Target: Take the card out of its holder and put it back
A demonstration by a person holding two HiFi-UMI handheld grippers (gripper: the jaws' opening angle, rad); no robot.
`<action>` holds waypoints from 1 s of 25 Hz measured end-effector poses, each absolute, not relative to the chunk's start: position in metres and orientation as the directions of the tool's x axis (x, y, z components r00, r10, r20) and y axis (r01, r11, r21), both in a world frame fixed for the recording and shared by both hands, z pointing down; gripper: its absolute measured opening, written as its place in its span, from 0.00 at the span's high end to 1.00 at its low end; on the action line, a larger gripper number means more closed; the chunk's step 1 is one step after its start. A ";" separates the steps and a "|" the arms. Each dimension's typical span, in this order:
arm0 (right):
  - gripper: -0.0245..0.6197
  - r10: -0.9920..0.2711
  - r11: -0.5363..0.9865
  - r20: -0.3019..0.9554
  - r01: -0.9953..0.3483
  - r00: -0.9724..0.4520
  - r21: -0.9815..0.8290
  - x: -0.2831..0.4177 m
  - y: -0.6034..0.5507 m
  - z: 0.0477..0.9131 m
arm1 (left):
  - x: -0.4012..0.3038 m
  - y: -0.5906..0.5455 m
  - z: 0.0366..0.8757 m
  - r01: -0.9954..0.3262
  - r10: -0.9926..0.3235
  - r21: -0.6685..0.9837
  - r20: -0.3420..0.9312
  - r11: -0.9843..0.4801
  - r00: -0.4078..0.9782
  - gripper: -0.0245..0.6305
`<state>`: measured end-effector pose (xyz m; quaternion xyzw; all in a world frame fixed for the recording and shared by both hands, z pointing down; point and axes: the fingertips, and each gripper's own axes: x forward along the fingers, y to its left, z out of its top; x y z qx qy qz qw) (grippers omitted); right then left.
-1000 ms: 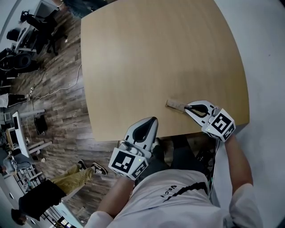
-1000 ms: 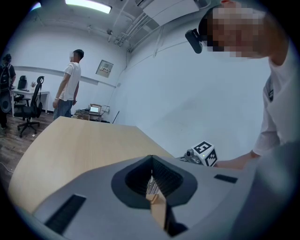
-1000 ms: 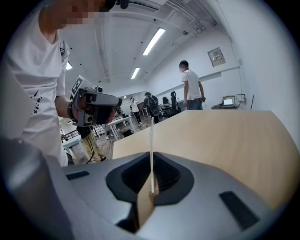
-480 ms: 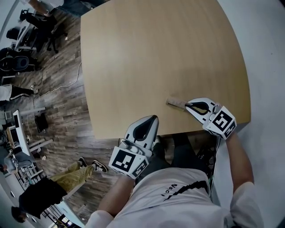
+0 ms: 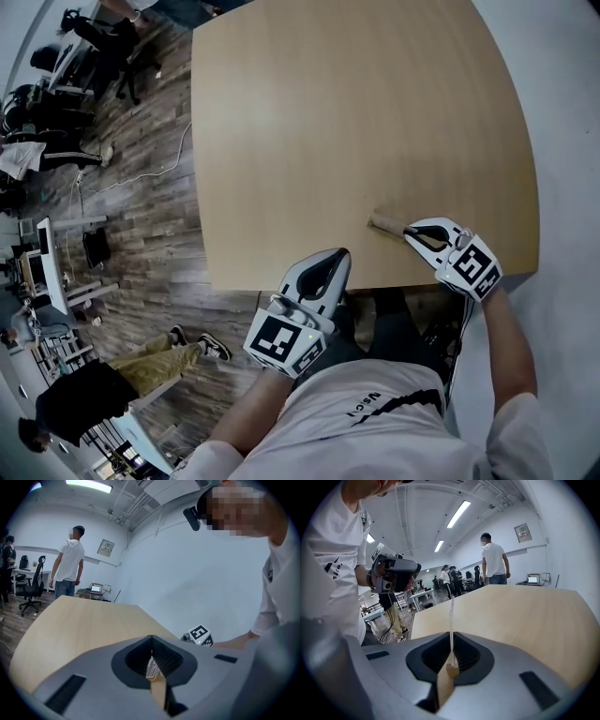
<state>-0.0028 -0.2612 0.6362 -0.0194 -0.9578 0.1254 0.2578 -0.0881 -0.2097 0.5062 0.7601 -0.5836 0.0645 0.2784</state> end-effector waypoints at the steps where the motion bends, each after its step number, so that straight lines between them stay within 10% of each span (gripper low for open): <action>1: 0.92 0.101 0.967 0.502 -0.034 -0.859 -0.253 -0.001 -0.261 0.642 | -0.088 -0.210 0.507 -0.922 -0.851 0.350 0.422 -0.164 0.312 0.94; 25: 0.87 -0.109 0.952 0.596 -0.256 -0.796 -0.168 0.026 -0.255 0.625 | -0.091 -0.191 0.492 -0.900 -0.862 0.346 0.333 -0.265 0.382 0.94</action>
